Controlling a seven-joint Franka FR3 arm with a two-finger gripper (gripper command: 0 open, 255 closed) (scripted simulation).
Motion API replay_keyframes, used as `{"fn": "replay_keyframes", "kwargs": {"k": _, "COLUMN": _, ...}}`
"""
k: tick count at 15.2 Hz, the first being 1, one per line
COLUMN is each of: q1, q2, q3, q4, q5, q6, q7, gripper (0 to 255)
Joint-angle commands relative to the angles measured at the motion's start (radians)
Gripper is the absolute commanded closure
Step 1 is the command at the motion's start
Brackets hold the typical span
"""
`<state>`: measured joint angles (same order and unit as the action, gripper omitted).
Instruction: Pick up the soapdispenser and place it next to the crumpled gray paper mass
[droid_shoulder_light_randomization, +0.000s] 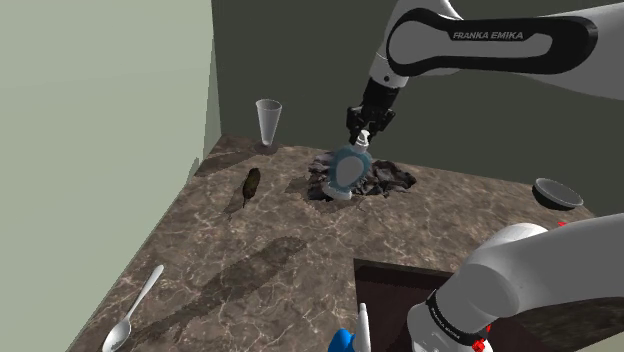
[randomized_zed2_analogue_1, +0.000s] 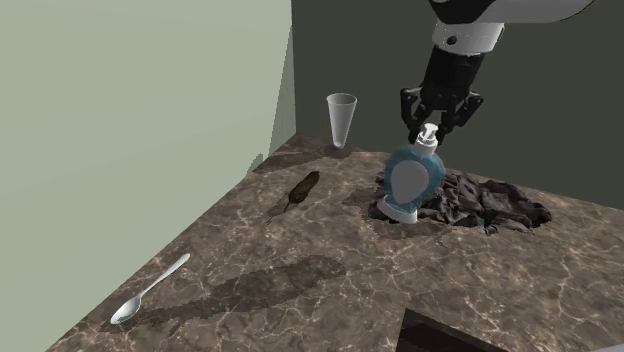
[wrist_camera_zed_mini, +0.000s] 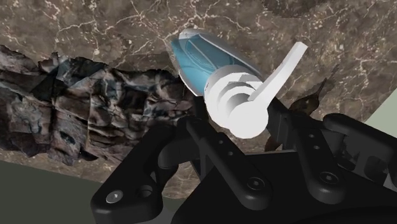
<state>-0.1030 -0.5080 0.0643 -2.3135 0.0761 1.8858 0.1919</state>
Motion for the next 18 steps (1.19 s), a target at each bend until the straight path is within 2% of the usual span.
{"fn": "replay_keyframes", "kwargs": {"k": 1, "q1": 0.0, "q2": 0.002, "q3": 0.0, "q4": -0.028, "q5": 0.001, "q6": 0.032, "q7": -0.002, "gripper": 255}}
{"fn": "replay_keyframes", "kwargs": {"k": 18, "q1": 0.003, "q2": 0.055, "q3": 0.008, "q4": -0.218, "q5": 0.01, "q6": 0.274, "q7": -0.012, "gripper": 255}}
